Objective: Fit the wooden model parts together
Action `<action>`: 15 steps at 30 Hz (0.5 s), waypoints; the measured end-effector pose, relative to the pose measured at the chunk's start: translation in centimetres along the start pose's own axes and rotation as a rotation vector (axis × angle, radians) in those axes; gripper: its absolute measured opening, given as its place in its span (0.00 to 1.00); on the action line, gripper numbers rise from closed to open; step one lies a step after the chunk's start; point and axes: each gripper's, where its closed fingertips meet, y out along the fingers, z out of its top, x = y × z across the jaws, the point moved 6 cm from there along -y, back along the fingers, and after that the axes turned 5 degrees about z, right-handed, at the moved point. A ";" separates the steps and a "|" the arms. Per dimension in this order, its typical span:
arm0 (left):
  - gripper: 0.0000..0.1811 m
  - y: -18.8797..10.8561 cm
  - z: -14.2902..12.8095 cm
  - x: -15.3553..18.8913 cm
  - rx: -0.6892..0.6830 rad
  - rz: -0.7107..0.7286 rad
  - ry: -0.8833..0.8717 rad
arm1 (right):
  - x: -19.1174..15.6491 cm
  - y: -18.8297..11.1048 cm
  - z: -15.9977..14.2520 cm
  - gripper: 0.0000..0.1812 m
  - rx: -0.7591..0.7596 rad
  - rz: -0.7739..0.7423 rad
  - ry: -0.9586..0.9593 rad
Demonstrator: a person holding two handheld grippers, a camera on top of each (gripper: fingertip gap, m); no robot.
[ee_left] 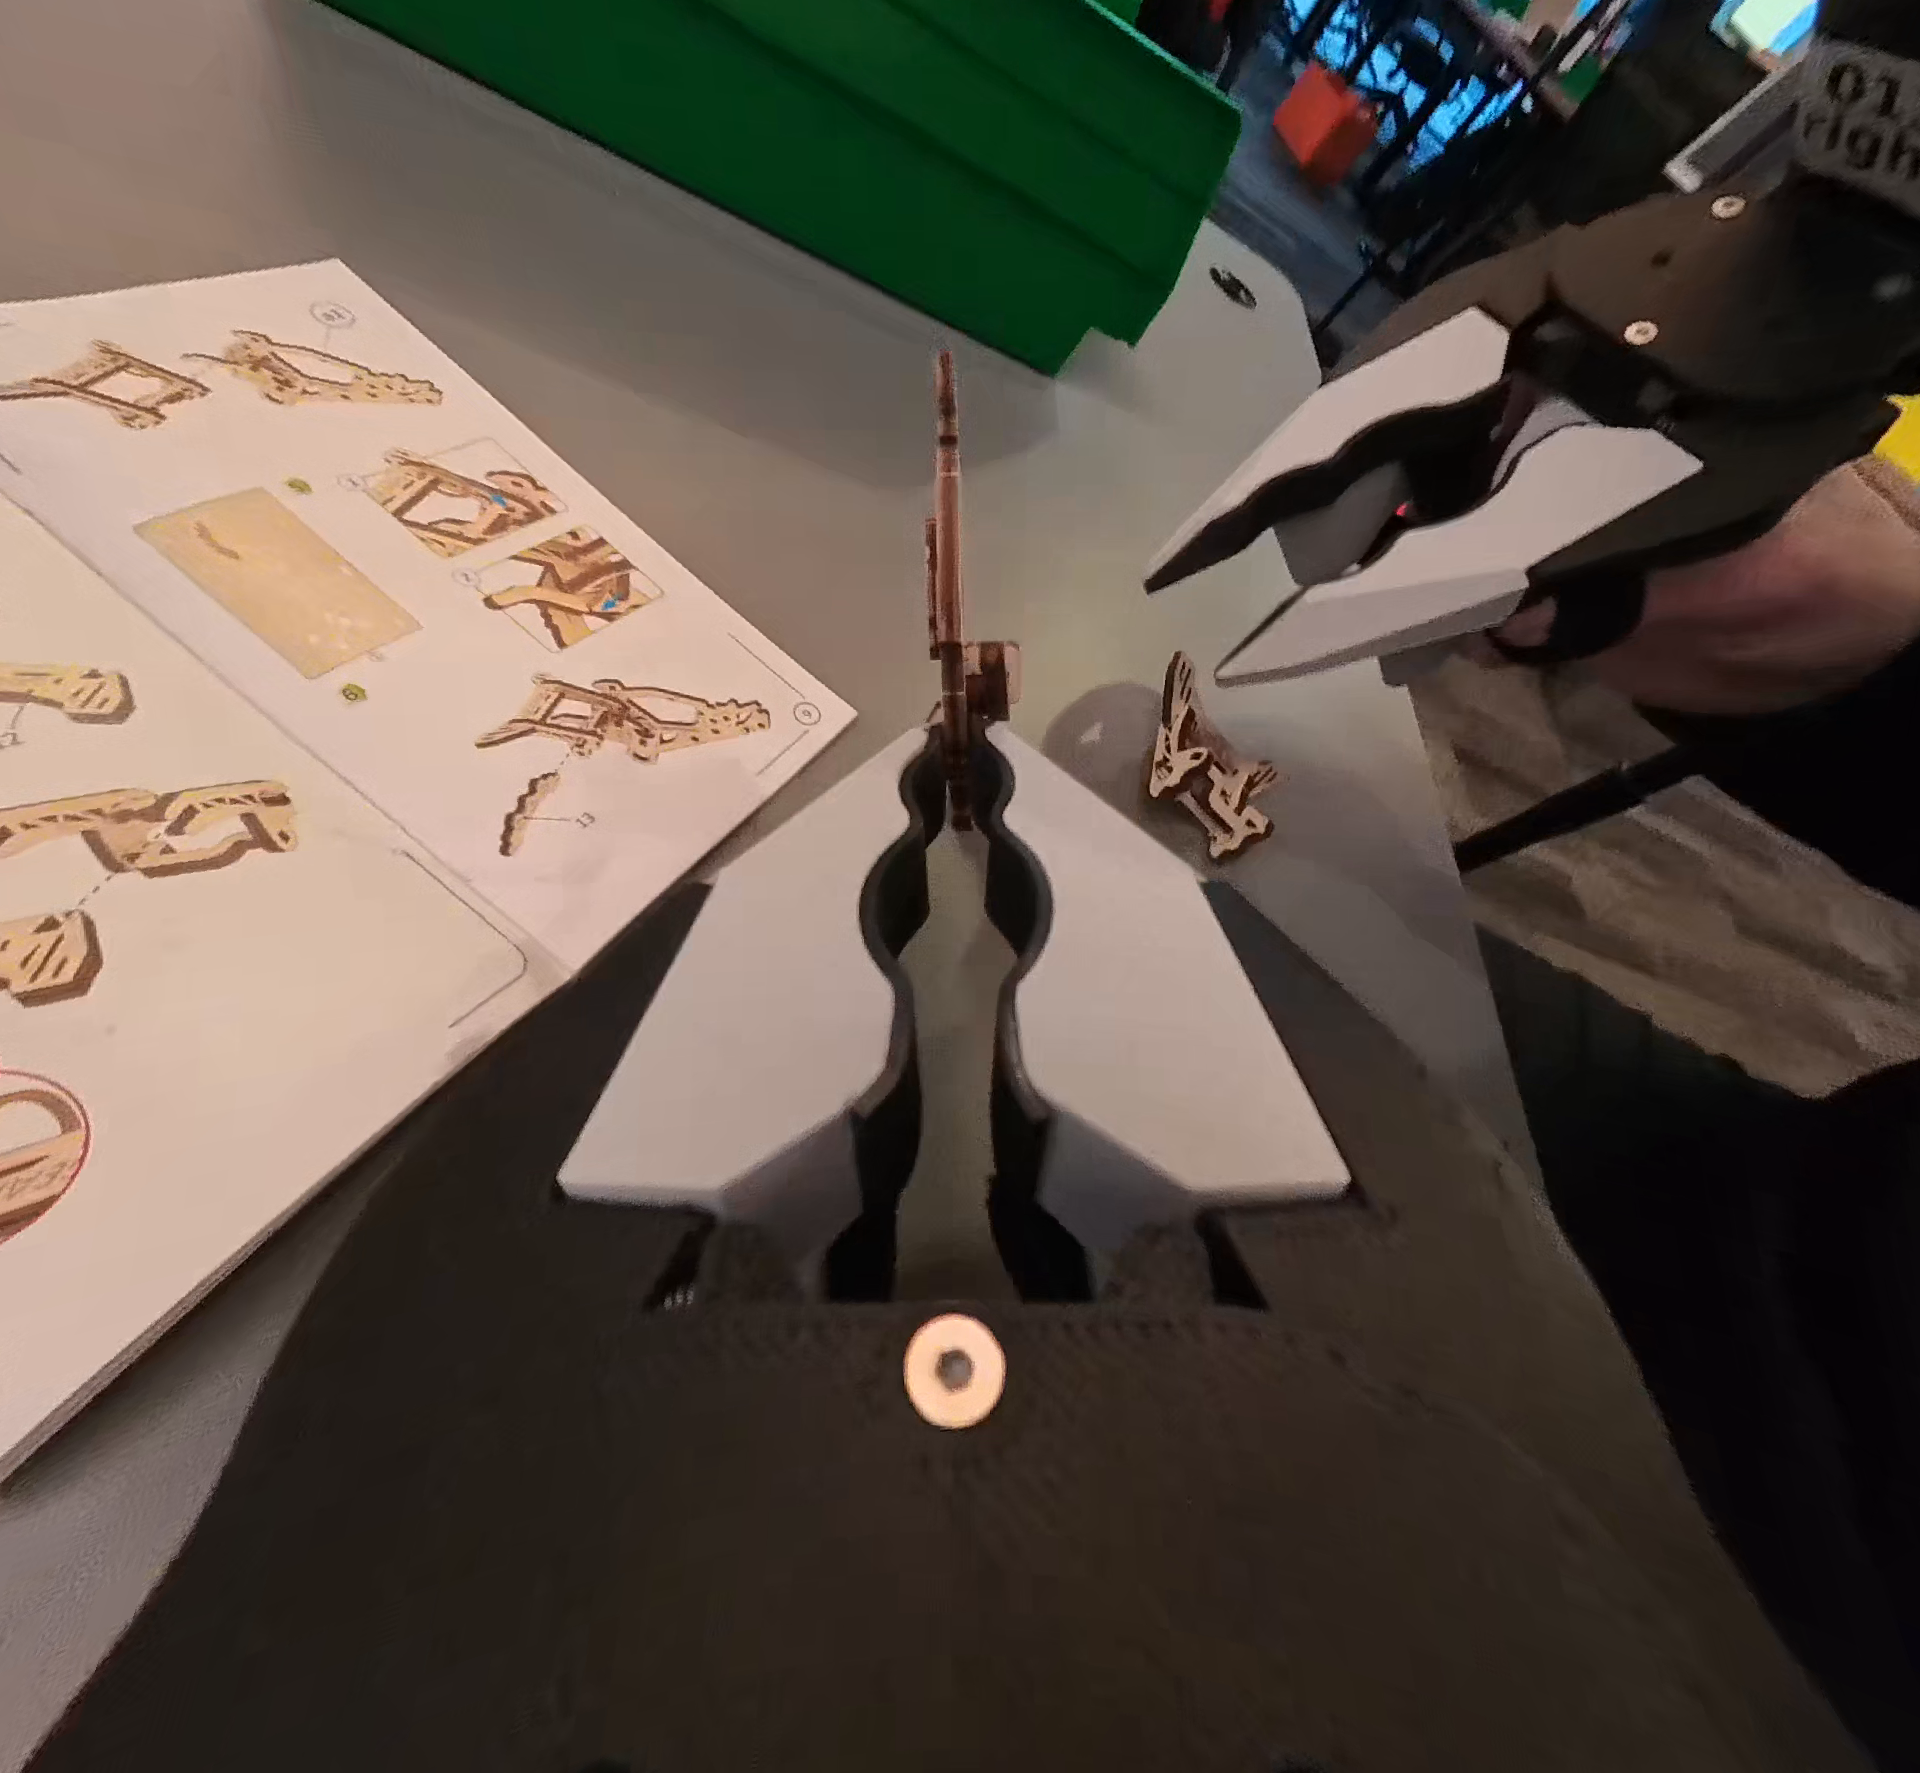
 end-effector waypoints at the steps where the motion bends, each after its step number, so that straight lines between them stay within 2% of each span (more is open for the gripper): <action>1: 0.00 0.1 -0.2 0.1 -0.025 0.002 0.017 | 0.0 0.0 -0.1 0.16 0.001 -0.005 -0.001; 9: 0.00 0.2 -0.7 1.3 -0.155 0.046 0.210 | 0.0 0.6 1.7 0.18 0.051 -0.037 -0.098; 15: 0.00 0.6 -1.2 2.7 -0.198 -0.001 0.350 | -1.0 2.4 3.5 0.21 0.011 -0.034 -0.335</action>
